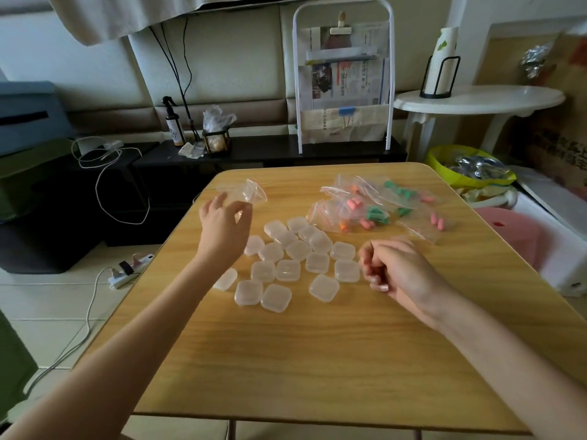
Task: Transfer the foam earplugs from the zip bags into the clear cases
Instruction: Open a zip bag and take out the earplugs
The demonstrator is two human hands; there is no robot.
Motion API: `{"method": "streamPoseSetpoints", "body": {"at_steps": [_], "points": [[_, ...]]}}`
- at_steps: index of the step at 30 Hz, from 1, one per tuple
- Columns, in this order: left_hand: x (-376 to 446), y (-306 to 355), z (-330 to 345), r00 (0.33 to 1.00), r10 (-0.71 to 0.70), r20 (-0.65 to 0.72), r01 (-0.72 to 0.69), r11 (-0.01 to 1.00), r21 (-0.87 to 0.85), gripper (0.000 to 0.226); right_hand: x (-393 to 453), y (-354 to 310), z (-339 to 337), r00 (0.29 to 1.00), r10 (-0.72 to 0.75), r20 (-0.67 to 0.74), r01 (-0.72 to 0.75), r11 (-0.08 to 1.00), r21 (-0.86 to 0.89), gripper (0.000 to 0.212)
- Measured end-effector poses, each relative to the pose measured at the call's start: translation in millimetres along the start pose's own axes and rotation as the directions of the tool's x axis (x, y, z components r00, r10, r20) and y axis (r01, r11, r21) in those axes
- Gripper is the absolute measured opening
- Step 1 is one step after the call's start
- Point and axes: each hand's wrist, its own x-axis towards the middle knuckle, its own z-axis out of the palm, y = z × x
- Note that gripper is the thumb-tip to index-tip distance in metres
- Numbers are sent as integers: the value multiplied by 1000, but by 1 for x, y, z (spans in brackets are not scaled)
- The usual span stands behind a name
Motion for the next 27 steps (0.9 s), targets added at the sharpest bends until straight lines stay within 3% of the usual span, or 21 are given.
{"method": "streamPoseSetpoints", "body": {"at_steps": [3,5,8,10,15,21,24,27], "points": [[-29,19,-12,952,289,97,-287,957,-41,26,-4,-2,3,999,-51,2,50,964,-261,33],[-48,32,-19,849,474,233,-470,880,-74,34,-8,-2,7,997,-75,6,72,928,-366,35],[-73,39,-14,723,559,406,-575,813,-95,46,-13,-1,13,992,-116,53,127,876,-465,35],[-84,37,-6,703,564,433,-592,802,-84,48,-14,4,13,979,-186,84,201,806,-556,33],[-89,37,1,712,550,436,-583,809,-69,40,-15,14,15,941,-308,140,319,671,-670,15],[-93,44,2,787,543,294,-524,839,-148,26,-13,15,17,915,-364,176,386,657,-648,15],[-95,50,-2,851,482,210,-417,862,-288,19,-13,16,18,911,-359,204,403,665,-629,17],[-97,58,-7,924,317,214,-178,852,-493,10,-15,14,20,885,-411,217,452,650,-612,15]]}}
